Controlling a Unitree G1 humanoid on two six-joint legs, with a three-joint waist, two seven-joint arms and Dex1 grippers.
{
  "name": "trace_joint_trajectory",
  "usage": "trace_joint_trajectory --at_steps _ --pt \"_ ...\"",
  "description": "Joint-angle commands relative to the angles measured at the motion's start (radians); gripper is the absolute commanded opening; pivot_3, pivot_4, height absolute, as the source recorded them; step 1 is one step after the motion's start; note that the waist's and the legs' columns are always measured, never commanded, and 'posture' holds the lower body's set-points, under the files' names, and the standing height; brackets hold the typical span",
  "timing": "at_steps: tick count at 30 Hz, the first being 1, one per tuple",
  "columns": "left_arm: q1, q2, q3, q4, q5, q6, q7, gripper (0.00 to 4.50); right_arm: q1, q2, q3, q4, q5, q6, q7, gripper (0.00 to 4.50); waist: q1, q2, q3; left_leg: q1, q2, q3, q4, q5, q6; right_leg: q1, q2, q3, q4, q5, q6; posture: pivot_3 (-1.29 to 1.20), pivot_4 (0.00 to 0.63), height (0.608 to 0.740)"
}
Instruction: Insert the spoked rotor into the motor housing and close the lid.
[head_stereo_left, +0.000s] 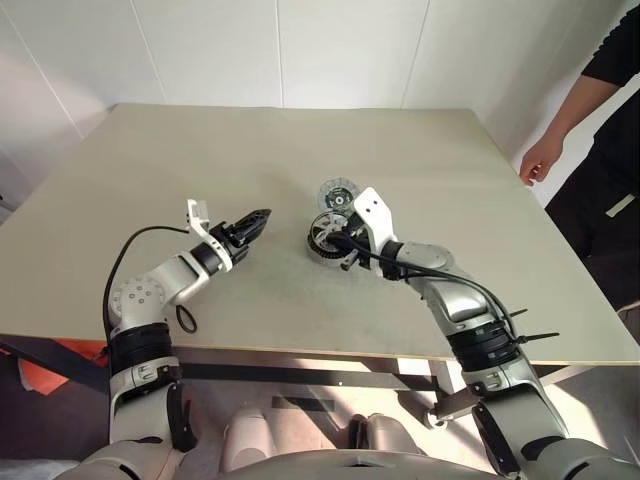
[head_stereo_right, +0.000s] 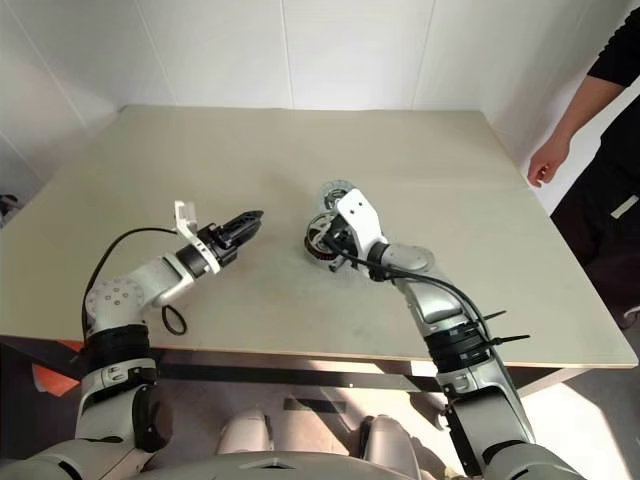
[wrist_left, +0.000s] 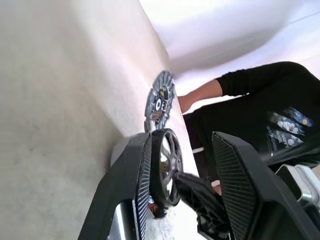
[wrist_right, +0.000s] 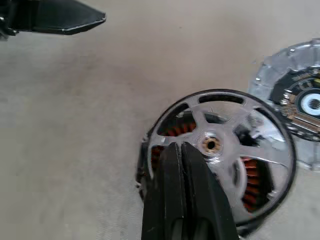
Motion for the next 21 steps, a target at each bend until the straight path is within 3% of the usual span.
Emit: trace_joint_trajectory --at_steps 1,21 --pt "-0.006 0.014 0.007 -0.013 -0.015 -0.010 0.005 2.04 -0.002 0.019 0.032 -0.009 -0.016 -0.010 -0.004 0.00 0.001 0.000 0.000 0.000 0.000 0.000 0.000 0.000 0.000 0.000 0.000 0.000 0.000 0.000 0.000 0.00 0.000 0.740" --pt "0.020 -0.024 -0.058 0.030 0.022 -0.058 -0.016 2.04 -0.085 -0.049 -0.008 -0.184 0.030 0.047 0.041 0.00 0.001 0.000 0.000 0.000 0.000 0.000 0.000 0.001 -0.002 0.000 0.001 0.000 0.001 0.000 0.000 0.00 0.000 0.740"
